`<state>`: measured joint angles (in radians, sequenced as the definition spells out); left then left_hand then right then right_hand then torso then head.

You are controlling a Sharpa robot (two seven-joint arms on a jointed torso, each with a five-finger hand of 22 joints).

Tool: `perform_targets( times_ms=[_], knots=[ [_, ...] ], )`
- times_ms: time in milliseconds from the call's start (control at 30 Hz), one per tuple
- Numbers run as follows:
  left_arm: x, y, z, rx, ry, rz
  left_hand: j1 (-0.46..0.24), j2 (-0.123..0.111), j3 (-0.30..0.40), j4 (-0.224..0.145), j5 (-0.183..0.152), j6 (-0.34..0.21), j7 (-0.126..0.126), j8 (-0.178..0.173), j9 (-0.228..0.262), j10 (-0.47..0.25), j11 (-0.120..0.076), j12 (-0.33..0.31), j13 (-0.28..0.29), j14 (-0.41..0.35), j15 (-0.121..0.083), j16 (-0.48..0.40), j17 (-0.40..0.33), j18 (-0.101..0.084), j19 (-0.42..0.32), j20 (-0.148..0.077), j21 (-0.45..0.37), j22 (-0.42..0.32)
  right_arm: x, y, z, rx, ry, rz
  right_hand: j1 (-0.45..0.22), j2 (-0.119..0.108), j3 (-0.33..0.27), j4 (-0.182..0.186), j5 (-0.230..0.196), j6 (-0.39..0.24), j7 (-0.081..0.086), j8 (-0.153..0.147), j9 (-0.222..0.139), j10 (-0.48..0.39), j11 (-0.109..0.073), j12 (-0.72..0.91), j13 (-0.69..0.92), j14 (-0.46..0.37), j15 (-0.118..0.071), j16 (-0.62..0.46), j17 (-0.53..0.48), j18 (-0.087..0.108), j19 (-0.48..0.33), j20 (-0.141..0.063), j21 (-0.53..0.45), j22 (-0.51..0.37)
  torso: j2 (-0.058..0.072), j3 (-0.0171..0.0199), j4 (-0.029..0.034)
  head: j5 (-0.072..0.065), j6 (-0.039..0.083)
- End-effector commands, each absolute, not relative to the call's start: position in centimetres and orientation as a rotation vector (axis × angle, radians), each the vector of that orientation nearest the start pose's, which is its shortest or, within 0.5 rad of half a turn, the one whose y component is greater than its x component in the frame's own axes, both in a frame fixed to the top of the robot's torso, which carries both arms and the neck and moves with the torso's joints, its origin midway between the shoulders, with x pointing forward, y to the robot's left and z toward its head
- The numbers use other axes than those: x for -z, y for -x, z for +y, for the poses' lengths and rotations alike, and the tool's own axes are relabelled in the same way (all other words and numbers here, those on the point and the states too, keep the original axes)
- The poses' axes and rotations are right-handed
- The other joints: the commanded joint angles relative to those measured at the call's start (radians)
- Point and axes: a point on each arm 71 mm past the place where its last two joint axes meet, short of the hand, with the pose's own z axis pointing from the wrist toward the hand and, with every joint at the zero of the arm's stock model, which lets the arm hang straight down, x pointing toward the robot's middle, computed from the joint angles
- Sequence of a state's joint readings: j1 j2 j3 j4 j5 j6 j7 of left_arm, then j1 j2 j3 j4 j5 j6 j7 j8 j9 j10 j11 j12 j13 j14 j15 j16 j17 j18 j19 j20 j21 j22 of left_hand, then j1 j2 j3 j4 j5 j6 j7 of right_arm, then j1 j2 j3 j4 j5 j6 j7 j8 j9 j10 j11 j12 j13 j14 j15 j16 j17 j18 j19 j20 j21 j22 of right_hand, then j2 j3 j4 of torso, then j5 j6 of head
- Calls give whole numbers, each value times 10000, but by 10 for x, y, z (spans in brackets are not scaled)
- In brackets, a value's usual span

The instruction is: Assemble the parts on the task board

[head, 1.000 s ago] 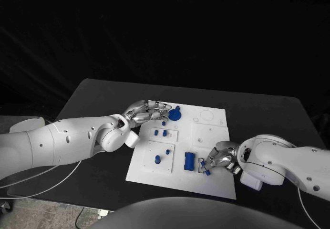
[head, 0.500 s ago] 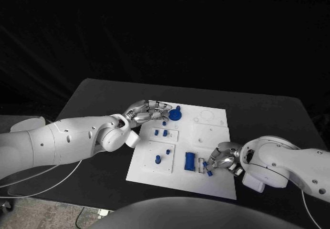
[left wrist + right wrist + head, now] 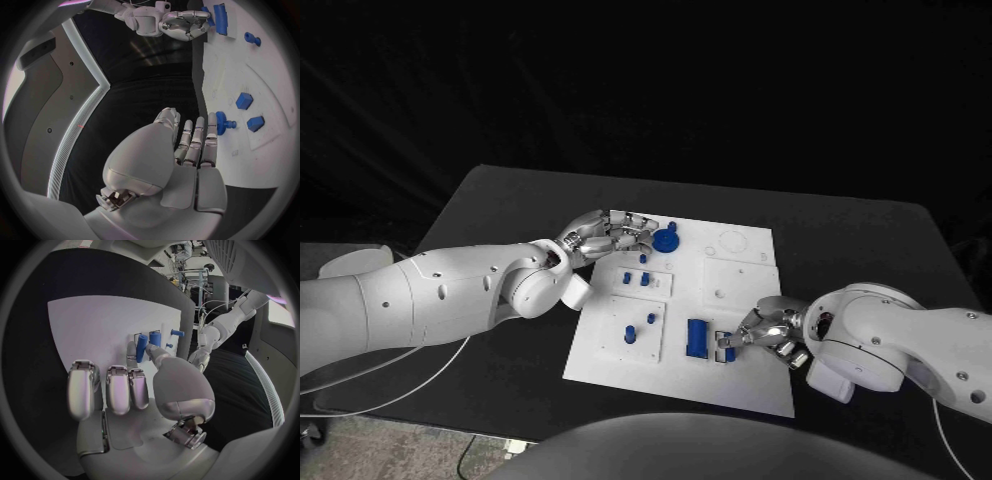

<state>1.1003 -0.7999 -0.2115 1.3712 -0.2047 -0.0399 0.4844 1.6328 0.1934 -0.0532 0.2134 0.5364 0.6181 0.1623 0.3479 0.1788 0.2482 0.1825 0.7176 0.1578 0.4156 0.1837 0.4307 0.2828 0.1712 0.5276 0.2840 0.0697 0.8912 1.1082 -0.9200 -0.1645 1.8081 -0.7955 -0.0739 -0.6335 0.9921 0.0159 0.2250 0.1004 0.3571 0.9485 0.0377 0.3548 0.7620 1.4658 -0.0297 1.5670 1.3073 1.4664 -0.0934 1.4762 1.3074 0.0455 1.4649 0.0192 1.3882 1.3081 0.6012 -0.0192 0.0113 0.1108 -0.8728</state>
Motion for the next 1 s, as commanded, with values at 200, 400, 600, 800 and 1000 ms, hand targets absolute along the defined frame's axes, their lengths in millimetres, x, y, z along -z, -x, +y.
perform_targets(
  times_ms=[200,400,600,800,1000],
  knots=[
    [286,-455,215,16110,9172,17631,58,7,59,15,63,9,63,-32,-9,-2,62,-68,-9,16,56,42,-16,-151,13,10,32,10,284,-367,-180,-5346,-4770,25849,-109,-16,-14,89,-99,-42,77,-82,-27,1050,15,38,2635,651,23,-6,337,-5,344,-4,-56,2029,-1,6,16,-3,2],
    [286,-455,214,16128,9176,17670,62,3,82,-2,74,12,68,-31,-13,2,65,-70,-14,13,56,44,-17,-153,11,9,33,14,284,-369,-178,-5208,-4391,25746,-69,-64,-26,62,-148,-114,95,-112,-48,1050,27,38,2635,649,31,-9,331,-3,340,3,-64,2027,-8,2,7,7,2],
    [286,-455,214,16137,9182,17704,62,3,82,-2,74,12,68,-31,-13,2,65,-70,-14,13,56,44,-17,-153,11,9,33,14,285,-371,-178,-5059,-4138,25749,-204,-177,-185,170,-515,-185,152,-130,-87,1050,79,38,2635,645,73,-16,314,-4,337,34,-71,2025,-4,3,-1,19,2],
    [287,-455,214,16151,9180,17724,65,1,101,-15,83,14,71,-31,-16,4,66,-73,-18,12,58,47,-18,-155,10,9,34,17,285,-371,-178,-5031,-4037,25784,-382,-229,-388,343,-1086,-200,166,-107,-116,1050,97,38,2635,641,94,-24,294,1,332,63,-88,2020,-8,10,4,22,2],
    [287,-455,214,16149,9183,17737,67,0,115,-24,89,13,73,-32,-18,3,68,-75,-22,10,60,48,-19,-156,9,8,35,19,285,-371,-178,-5030,-3997,25806,-448,-278,-563,434,-1583,-216,166,-73,-132,1050,99,38,2635,641,97,-23,292,5,329,72,-101,2017,-10,11,4,27,2]
  ],
)
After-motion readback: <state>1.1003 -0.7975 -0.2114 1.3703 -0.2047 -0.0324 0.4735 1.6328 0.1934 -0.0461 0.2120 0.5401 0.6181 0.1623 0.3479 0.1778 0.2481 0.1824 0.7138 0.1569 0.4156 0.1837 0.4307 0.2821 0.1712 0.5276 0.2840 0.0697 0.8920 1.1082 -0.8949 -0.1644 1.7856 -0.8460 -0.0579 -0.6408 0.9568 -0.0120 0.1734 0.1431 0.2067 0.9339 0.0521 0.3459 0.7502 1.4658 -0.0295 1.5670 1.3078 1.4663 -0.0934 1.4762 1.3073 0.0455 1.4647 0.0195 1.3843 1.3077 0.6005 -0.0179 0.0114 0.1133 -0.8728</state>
